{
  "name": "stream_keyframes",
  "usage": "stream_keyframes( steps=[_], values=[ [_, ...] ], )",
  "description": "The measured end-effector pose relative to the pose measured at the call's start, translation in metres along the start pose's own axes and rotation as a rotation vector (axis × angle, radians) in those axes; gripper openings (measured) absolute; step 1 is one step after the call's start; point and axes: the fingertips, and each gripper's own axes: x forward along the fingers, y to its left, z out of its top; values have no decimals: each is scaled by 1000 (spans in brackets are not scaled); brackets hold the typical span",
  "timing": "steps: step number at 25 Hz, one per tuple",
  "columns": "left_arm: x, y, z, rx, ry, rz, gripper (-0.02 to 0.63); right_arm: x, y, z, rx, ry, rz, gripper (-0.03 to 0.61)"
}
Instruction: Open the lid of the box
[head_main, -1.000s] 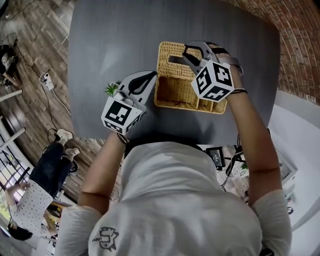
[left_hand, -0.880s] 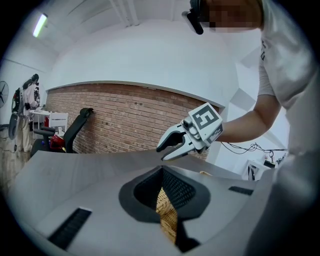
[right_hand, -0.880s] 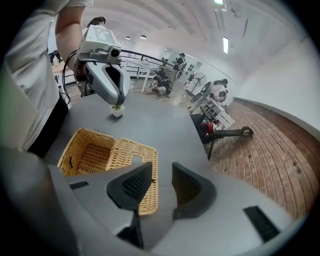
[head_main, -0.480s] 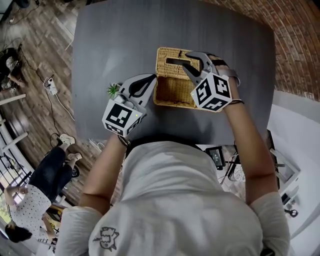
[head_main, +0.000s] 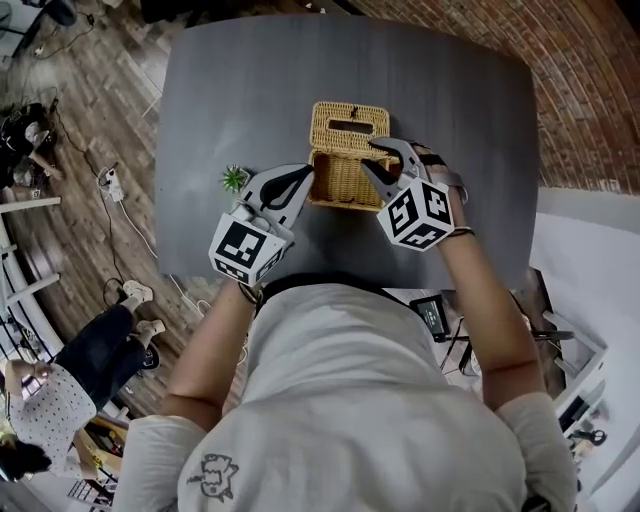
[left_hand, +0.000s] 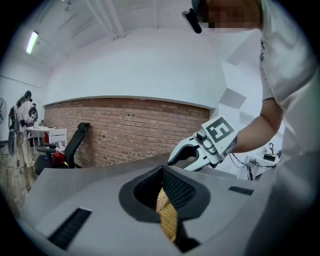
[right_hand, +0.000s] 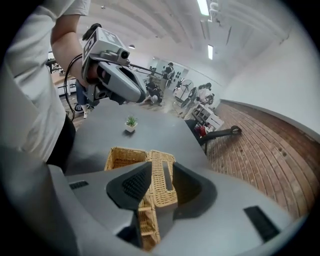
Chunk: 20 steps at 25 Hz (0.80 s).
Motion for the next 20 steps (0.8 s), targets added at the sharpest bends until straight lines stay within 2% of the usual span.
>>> stream_keyframes(
  steps=[11, 20],
  values=[
    [-36, -46, 14, 27, -40, 10, 11, -58, 35, 12, 118, -118, -104, 135],
    [-63, -78, 18, 31, -67, 10, 11, -89, 60, 21, 218, -208, -138, 133]
  ],
)
